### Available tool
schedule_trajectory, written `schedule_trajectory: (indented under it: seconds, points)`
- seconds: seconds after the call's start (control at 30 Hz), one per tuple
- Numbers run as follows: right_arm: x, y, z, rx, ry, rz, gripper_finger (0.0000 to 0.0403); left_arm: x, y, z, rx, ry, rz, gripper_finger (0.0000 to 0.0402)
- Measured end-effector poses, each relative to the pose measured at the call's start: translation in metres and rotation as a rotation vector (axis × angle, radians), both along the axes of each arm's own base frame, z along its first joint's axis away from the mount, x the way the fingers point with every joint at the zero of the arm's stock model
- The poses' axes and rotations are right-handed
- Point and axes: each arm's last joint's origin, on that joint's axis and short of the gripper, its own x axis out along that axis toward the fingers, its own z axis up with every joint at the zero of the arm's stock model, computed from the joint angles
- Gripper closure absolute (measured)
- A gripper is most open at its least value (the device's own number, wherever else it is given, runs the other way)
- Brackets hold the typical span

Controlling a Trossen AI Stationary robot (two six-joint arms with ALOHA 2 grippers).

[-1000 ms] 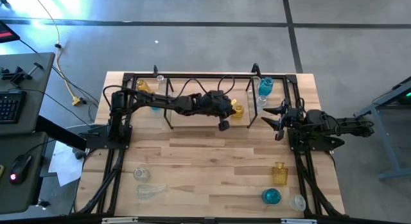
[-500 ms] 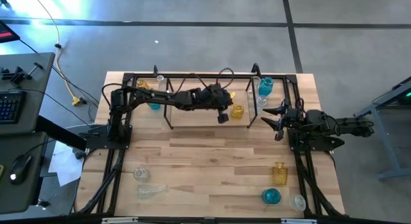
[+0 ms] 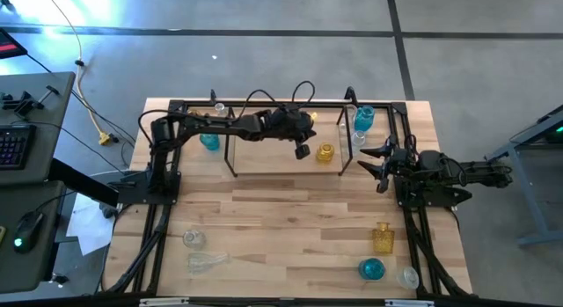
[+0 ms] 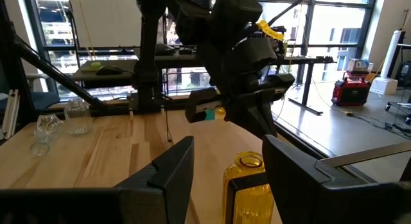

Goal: Sort vases onto shelf
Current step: Put the yellow vase on the shelf

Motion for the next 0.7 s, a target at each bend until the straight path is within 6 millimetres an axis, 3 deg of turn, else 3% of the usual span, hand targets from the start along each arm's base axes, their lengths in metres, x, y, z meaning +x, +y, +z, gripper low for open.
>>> schedule_trajectory:
  seconds: [0.2, 0.7]
  points:
    - [0.000, 0.000, 0.000, 0.000, 0.000, 0.000, 0.0233, 0.003, 0.001, -0.015, -0.016, 0.031, -0.010, 0.0401]
    - [0.000, 0.000, 0.000, 0.000, -0.005, 0.000, 0.0233, 0.012, 0.003, -0.031, -0.046, -0.015, -0.042, 0.0401]
